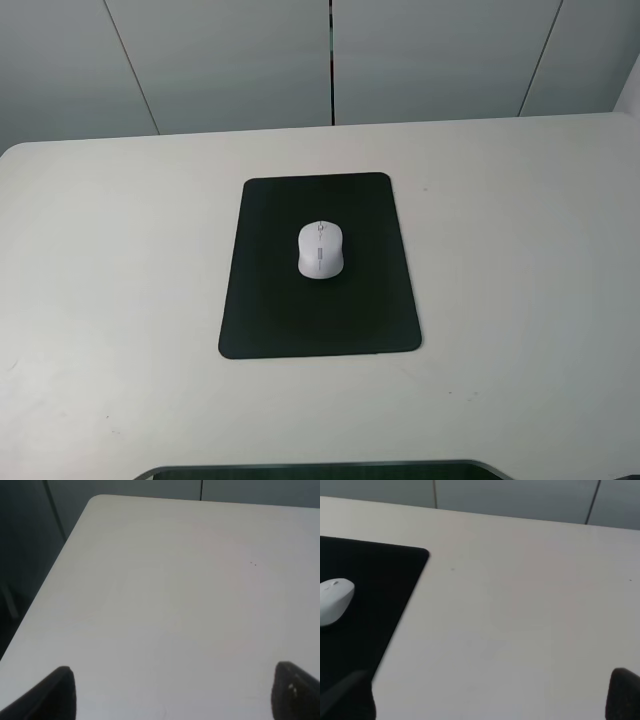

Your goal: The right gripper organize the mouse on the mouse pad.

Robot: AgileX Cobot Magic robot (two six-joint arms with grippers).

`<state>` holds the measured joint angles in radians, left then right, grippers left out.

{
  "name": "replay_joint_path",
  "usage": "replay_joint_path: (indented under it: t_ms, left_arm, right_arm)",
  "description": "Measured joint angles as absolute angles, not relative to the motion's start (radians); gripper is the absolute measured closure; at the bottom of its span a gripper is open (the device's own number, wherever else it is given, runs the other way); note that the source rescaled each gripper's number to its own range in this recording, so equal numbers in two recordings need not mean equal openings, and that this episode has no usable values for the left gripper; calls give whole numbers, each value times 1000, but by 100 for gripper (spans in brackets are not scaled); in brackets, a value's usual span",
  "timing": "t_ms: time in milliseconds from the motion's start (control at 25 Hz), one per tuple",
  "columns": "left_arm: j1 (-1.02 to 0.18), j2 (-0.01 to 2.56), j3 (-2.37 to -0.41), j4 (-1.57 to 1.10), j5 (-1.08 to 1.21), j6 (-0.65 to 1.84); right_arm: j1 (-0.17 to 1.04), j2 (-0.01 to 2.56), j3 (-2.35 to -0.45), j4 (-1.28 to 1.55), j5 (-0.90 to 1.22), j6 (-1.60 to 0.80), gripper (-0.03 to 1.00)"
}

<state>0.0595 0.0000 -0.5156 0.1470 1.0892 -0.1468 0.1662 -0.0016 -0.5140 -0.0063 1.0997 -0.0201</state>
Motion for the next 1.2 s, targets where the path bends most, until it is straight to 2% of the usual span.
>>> replay_joint_path:
  t_ms: [1200]
  left_arm:
    - [59,0,-516,147,1089,-147]
  right_arm:
    - [151,-2,-514,-6,1100,-19,-3]
